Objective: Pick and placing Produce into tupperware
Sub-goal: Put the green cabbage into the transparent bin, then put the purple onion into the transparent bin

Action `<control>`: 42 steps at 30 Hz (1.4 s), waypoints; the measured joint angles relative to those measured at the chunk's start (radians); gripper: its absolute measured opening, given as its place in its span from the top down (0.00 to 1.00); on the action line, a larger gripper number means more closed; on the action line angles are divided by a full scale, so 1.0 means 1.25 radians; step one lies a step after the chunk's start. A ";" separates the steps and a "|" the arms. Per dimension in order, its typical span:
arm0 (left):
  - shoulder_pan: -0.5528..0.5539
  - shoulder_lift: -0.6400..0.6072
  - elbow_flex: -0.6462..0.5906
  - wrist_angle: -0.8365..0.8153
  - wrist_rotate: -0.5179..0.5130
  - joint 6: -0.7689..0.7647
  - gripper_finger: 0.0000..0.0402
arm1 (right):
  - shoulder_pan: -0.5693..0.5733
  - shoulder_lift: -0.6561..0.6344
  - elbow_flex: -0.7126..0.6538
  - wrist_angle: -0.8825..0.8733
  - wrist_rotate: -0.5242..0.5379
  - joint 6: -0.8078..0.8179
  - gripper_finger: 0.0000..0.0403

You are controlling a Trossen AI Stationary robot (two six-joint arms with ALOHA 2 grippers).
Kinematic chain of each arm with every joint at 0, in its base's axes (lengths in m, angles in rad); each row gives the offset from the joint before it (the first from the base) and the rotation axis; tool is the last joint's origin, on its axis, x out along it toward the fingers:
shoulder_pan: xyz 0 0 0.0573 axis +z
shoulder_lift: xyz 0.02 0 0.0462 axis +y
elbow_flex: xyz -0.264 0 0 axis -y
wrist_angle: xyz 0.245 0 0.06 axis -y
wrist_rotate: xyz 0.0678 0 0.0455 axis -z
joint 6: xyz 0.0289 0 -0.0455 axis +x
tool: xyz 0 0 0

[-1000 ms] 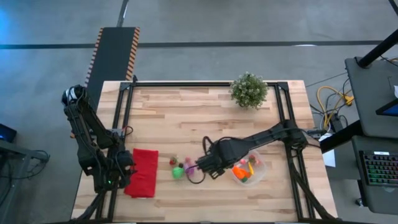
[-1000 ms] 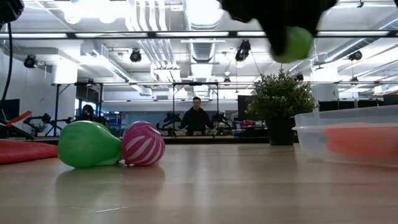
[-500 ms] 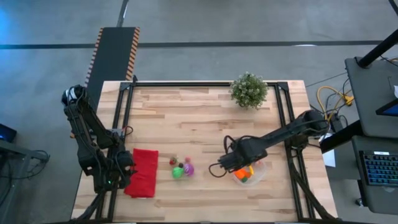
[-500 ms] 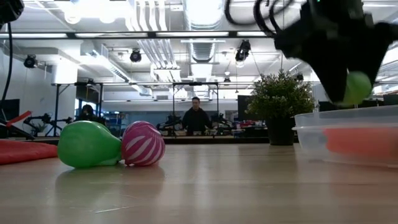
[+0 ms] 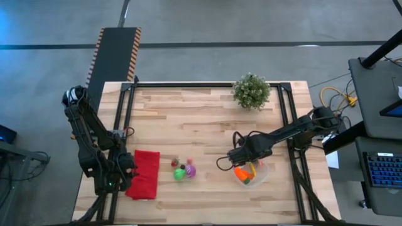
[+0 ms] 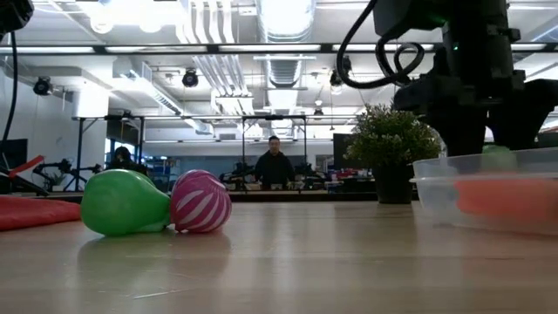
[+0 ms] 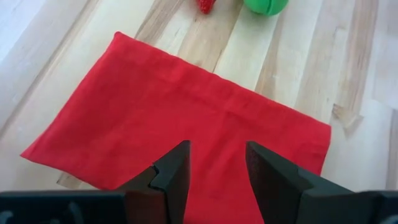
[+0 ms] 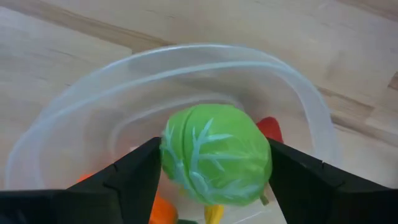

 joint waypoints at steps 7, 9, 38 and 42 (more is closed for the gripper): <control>0.000 0.000 0.000 0.003 0.000 -0.015 0.65 | 0.000 -0.001 0.020 -0.007 0.014 -0.009 0.30; 0.000 0.000 0.000 0.003 0.000 -0.020 0.65 | 0.000 -0.001 0.036 -0.015 0.022 -0.019 0.28; 0.000 0.000 0.000 0.002 -0.025 -0.020 0.65 | -0.003 0.437 0.790 -0.047 0.059 -0.246 0.20; 0.000 0.000 0.000 0.003 -0.025 -0.020 0.65 | -0.007 0.531 0.908 -0.082 0.055 -0.259 0.20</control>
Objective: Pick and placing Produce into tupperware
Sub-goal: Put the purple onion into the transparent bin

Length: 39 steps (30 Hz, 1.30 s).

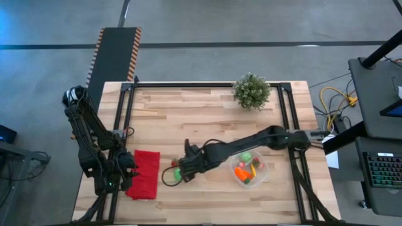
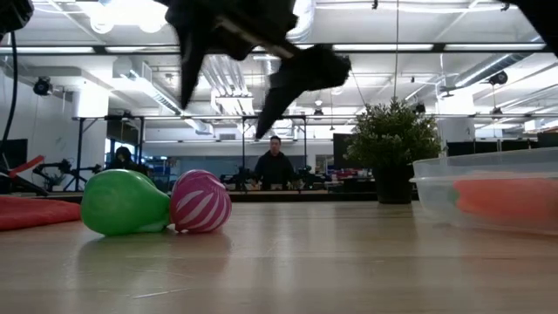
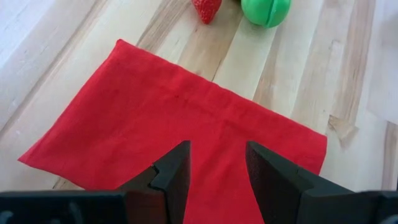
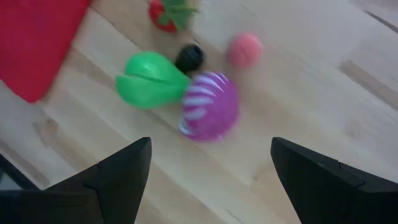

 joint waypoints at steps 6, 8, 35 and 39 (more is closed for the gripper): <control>0.000 0.000 0.000 0.002 0.000 0.001 0.65 | -0.005 0.102 0.124 -0.017 -0.019 -0.017 0.20; 0.000 0.000 0.000 0.001 0.000 0.001 0.65 | -0.007 0.107 0.112 -0.016 -0.030 -0.013 0.20; 0.000 0.000 0.000 0.001 0.000 0.021 0.65 | -0.033 0.108 -0.008 0.085 -0.096 0.043 0.20; 0.000 0.000 0.000 0.000 0.000 0.025 0.65 | -0.035 0.108 -0.009 0.089 -0.091 0.043 0.22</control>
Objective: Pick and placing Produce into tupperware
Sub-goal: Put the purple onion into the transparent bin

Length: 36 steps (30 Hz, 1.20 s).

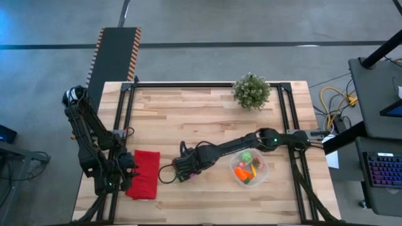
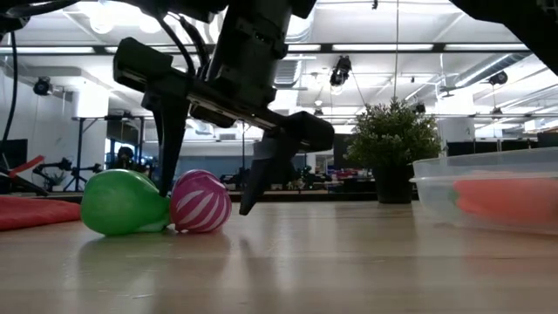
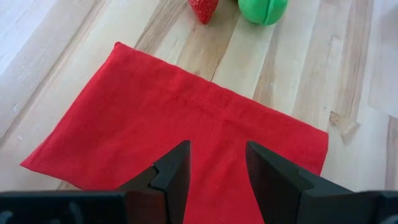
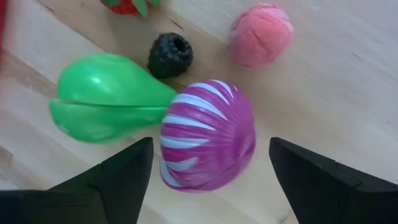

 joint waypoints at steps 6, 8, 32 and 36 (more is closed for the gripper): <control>0.000 0.000 0.000 0.000 0.000 0.001 0.65 | 0.000 0.016 0.000 0.064 -0.011 0.000 0.28; 0.000 0.000 0.000 0.000 0.000 0.001 0.65 | 0.000 0.022 0.000 0.067 -0.014 0.003 0.30; 0.000 0.002 0.000 0.000 0.000 0.000 0.65 | 0.000 -0.041 0.123 -0.180 -0.035 -0.084 0.42; 0.000 0.003 -0.001 -0.001 -0.002 0.002 0.65 | 0.002 -0.134 0.130 -0.253 -0.024 -0.075 0.42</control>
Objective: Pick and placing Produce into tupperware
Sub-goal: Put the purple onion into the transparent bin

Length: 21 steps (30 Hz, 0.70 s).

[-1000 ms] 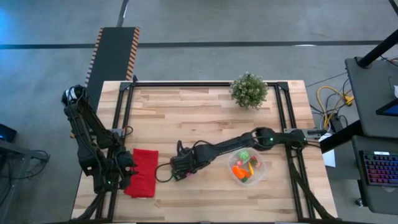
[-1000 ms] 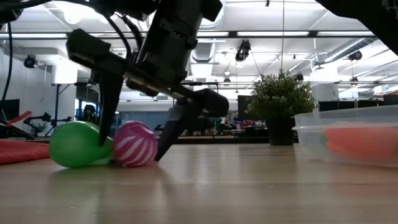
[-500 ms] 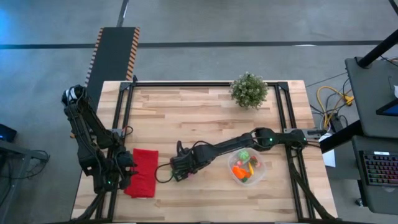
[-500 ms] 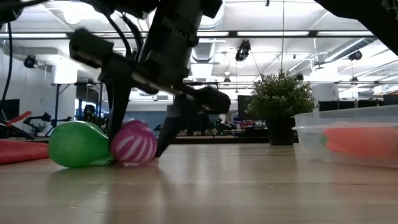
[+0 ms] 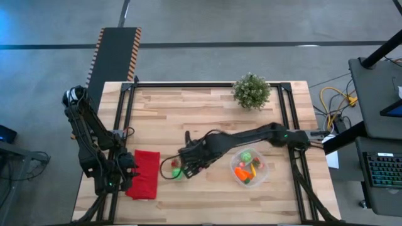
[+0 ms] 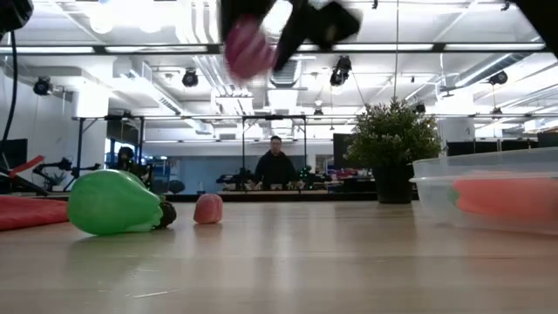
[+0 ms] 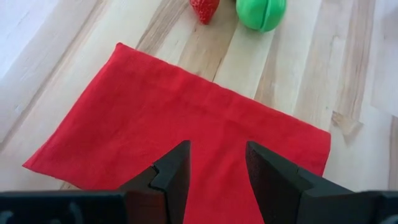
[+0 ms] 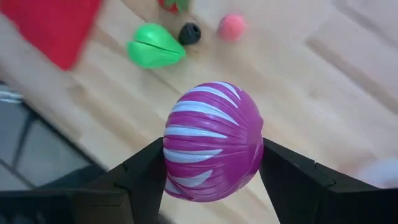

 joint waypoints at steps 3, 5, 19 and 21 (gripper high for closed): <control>0.000 0.008 0.000 0.000 -0.010 0.001 0.65 | 0.005 -0.087 0.000 -0.064 0.040 0.036 0.42; 0.000 0.017 0.000 0.000 -0.015 0.001 0.65 | 0.009 -0.139 0.000 -0.124 0.065 0.069 0.42; 0.000 0.049 0.000 0.019 -0.016 -0.003 0.65 | 0.101 -0.382 -0.278 -0.207 -0.038 0.294 0.43; 0.000 0.050 0.000 0.018 -0.015 -0.003 0.65 | 0.126 -0.399 -0.358 -0.206 -0.048 0.329 0.43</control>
